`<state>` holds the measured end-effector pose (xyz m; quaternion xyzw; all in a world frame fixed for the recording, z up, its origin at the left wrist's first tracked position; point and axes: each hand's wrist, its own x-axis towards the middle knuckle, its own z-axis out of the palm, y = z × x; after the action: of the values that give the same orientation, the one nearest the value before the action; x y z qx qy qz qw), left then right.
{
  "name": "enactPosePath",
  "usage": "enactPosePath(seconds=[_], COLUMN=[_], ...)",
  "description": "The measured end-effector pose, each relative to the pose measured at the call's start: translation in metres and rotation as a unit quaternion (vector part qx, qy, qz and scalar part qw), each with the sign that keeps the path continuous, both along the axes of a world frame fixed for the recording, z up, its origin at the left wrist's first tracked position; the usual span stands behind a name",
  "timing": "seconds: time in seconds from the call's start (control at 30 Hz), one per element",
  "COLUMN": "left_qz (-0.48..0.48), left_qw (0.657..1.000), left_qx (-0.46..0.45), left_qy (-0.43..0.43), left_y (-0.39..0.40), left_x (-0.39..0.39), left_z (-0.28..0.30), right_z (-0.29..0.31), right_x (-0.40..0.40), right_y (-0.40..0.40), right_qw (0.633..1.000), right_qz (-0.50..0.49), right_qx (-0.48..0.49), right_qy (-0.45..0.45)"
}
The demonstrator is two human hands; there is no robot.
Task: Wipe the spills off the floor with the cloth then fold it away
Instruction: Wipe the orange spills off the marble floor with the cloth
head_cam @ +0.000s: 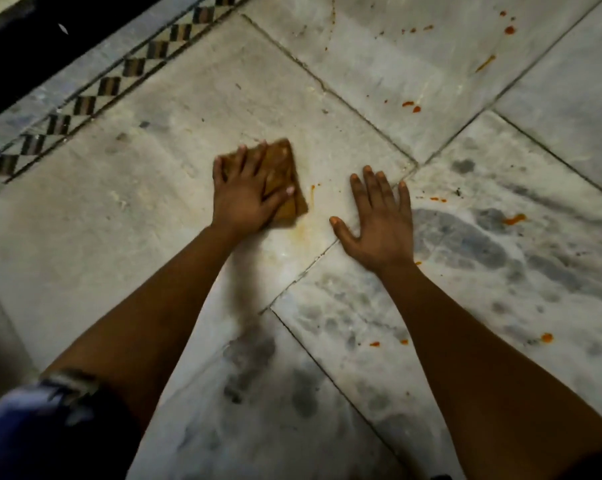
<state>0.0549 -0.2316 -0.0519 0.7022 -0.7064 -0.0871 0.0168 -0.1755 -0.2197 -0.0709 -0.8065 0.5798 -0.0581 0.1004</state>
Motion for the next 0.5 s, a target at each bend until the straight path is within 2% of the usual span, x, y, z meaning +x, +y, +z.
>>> enactPosePath(seconds=[0.07, 0.13, 0.23, 0.33, 0.4, 0.5], left_qz=[0.042, 0.028, -0.071, -0.153, -0.137, -0.019], left_qw=[0.999, 0.999, 0.997, 0.988, 0.99, 0.999], left_qx=[0.015, 0.017, -0.008, -0.026, -0.022, 0.017], left_qy=[0.004, -0.009, -0.013, 0.01, 0.003, 0.022], left_y=[-0.032, -0.043, -0.015, 0.016, 0.015, -0.012], left_x=[-0.023, -0.047, -0.058, -0.027, -0.007, -0.012], left_z=[-0.001, 0.0, 0.001, 0.0, 0.0, 0.002], right_z=[0.0, 0.0, 0.001, -0.001, 0.003, 0.017], right_x=[-0.001, 0.0, 0.0, 0.0, -0.003, -0.014], right_y=[-0.001, -0.001, -0.001, 0.0, -0.002, -0.014], right_qw=[1.0, 1.0, 1.0, 1.0, 1.0, 0.997], right_qz=[-0.003, -0.002, 0.001, 0.006, 0.013, 0.047], right_qx=[-0.005, -0.008, -0.007, -0.007, 0.003, 0.066], right_qy=[0.005, 0.009, 0.001, 0.002, 0.001, -0.016])
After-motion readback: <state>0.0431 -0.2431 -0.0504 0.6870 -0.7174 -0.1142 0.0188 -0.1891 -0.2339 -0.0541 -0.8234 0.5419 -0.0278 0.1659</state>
